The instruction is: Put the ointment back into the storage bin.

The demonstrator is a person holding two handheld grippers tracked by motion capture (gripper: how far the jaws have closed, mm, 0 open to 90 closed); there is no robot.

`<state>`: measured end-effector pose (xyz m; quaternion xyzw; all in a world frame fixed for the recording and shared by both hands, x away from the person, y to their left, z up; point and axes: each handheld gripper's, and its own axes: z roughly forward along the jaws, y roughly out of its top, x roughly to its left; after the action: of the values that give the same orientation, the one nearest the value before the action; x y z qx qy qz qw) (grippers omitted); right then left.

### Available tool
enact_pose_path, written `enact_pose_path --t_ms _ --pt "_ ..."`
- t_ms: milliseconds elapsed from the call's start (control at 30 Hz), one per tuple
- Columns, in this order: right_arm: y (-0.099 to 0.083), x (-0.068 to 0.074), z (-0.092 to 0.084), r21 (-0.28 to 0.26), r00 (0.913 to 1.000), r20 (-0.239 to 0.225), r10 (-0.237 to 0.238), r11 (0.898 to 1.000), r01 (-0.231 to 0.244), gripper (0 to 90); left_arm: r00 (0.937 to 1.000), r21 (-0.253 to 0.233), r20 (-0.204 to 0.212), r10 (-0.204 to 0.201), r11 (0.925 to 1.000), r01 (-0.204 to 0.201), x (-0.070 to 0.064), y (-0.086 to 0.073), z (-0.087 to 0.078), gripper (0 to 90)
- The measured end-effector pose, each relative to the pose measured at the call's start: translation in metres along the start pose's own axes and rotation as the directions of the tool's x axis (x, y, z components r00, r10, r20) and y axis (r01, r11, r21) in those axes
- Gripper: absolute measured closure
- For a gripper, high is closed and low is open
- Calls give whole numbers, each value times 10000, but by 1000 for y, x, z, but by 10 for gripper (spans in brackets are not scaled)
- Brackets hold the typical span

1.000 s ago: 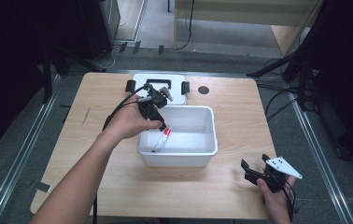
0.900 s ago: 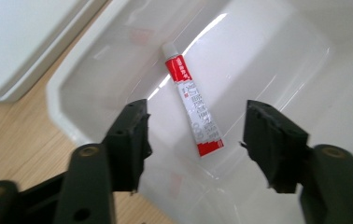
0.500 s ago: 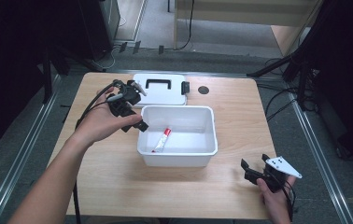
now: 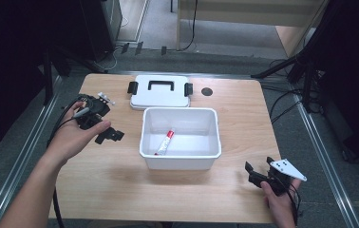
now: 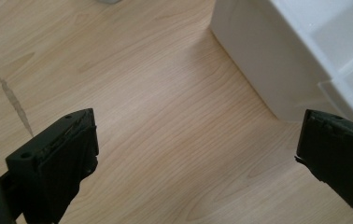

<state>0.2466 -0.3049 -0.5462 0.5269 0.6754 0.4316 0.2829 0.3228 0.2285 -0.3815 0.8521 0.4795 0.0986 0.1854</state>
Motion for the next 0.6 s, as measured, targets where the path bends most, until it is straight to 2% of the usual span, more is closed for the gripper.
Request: enact_pose_path --t_ms 67,100,200,233,333,467,500,567,600 --pt "0 0 0 17 10000 3 7 10000 -8 127 9993 -399 -37 -379 9985 378 7 -11 -1 0" --pt "0 0 0 17 10000 3 7 10000 -8 127 9993 -399 -37 -379 9985 378 7 -11 -1 0" --pt "0 0 0 34 10000 19 5 10000 -5 128 9965 -789 -78 -837 9934 828 17 -30 1 0" --pt "0 0 0 34 10000 19 5 10000 -5 128 9965 -789 -78 -837 9934 828 17 -30 1 0" --pt "0 0 0 42 10000 28 12 10000 -12 128 9920 -1081 -289 -1232 9869 1194 25 -51 8 0" --pt "0 0 0 49 10000 37 10 10000 -11 128 9868 -1347 -334 -1587 9790 1529 32 -73 19 0" --pt "0 0 0 48 10000 40 15 10000 -15 128 9868 -1347 -334 -1587 9790 1529 32 -73 19 0" --pt "0 0 0 47 10000 40 10 10000 -10 128 9825 -1502 -330 -1836 9727 1767 35 -84 24 0" --pt "0 0 0 62 10000 43 20 10000 -20 128 9767 -1763 -231 -2135 9625 2063 39 -95 29 0"
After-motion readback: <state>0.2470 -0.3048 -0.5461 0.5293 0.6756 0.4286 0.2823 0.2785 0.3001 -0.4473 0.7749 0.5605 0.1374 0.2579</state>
